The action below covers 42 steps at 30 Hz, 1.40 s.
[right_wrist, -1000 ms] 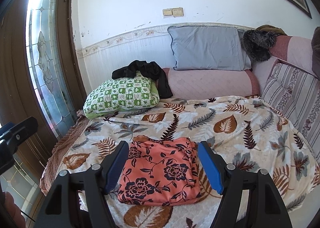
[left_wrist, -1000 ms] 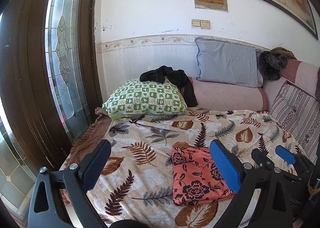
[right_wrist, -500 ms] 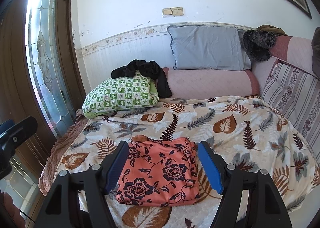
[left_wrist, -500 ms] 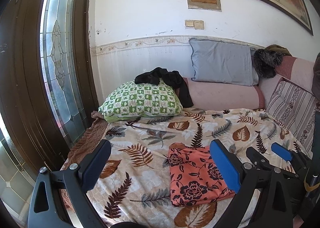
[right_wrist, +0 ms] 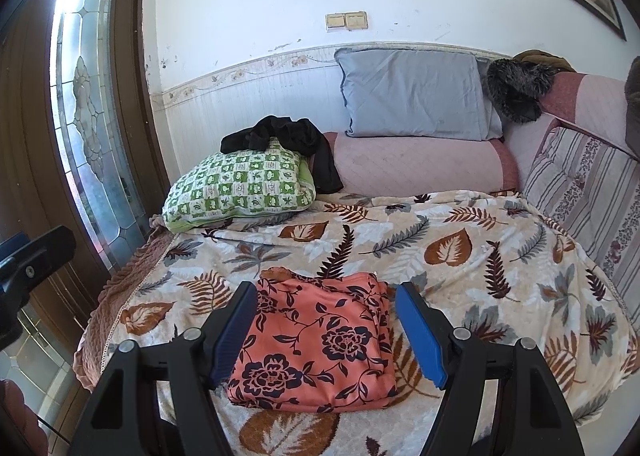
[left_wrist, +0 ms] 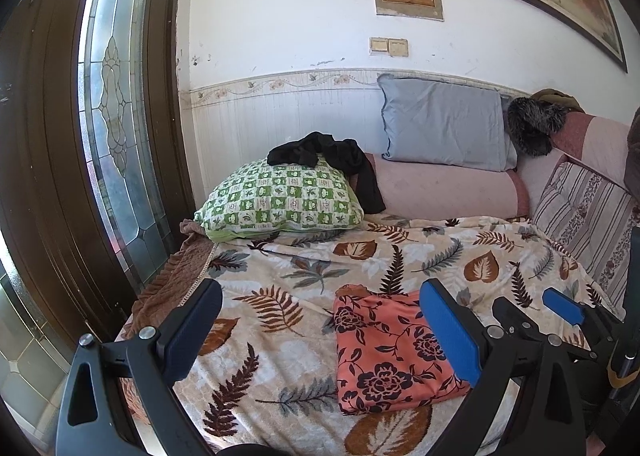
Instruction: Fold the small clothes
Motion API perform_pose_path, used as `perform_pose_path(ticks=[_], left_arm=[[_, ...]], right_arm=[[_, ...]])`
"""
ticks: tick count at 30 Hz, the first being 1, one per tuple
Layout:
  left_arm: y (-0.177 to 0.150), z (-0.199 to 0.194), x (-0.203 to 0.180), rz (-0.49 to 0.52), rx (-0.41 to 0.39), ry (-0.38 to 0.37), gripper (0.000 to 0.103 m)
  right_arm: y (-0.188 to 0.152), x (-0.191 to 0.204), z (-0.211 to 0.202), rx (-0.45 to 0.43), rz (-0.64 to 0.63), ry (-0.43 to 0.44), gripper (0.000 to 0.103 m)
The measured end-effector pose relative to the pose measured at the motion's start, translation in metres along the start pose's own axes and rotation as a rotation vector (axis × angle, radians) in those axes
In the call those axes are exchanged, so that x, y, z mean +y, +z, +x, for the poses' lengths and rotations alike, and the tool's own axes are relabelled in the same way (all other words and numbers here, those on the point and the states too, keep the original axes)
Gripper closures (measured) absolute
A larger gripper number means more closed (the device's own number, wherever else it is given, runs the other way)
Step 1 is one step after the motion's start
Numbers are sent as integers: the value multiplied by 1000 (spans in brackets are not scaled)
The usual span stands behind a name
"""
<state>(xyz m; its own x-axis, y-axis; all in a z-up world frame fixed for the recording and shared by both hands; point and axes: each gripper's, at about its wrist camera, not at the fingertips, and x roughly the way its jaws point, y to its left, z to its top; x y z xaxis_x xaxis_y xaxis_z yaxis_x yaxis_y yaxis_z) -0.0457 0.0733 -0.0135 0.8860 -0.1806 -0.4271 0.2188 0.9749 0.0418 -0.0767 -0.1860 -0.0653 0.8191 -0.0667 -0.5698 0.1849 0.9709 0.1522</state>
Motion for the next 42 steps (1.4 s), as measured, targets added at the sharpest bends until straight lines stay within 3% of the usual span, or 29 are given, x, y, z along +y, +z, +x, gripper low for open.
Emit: perform_pose_path(ticks=[42], left_arm=[[13, 21, -21, 51, 5, -59, 4]], right_arm=[[22, -21, 2, -41, 26, -48, 28]])
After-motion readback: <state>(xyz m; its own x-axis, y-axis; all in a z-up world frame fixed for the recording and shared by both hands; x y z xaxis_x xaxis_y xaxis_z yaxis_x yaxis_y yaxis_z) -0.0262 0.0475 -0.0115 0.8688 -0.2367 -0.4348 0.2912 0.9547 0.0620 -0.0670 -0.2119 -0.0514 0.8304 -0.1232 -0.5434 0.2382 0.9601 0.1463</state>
